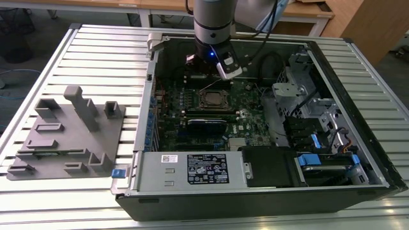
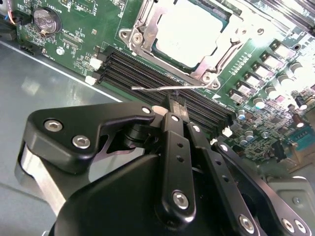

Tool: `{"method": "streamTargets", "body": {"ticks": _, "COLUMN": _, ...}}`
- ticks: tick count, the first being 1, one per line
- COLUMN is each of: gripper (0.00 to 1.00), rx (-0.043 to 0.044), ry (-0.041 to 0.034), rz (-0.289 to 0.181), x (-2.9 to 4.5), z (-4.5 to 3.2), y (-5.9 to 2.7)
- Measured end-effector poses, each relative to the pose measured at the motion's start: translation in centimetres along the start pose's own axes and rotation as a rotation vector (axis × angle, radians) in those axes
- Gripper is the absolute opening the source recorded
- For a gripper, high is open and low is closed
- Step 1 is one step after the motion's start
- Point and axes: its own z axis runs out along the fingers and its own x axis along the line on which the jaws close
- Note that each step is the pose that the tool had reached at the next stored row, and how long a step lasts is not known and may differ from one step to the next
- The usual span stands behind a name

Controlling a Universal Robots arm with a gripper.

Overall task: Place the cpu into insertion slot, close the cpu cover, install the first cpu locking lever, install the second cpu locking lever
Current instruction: 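Install the first cpu locking lever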

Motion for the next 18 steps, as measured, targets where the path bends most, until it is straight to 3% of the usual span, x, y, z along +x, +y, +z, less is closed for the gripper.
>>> {"method": "streamTargets", "body": {"ticks": 9, "gripper": 0.11, "rx": -0.0001, "ry": 0.0001, "rz": 0.000, "x": -0.78, "z": 0.46, "y": -0.06}}
{"method": "streamTargets", "body": {"ticks": 18, "gripper": 0.11, "rx": 0.0000, "ry": 0.0001, "rz": 0.000, "x": -0.84, "z": 0.79, "y": 0.25}}
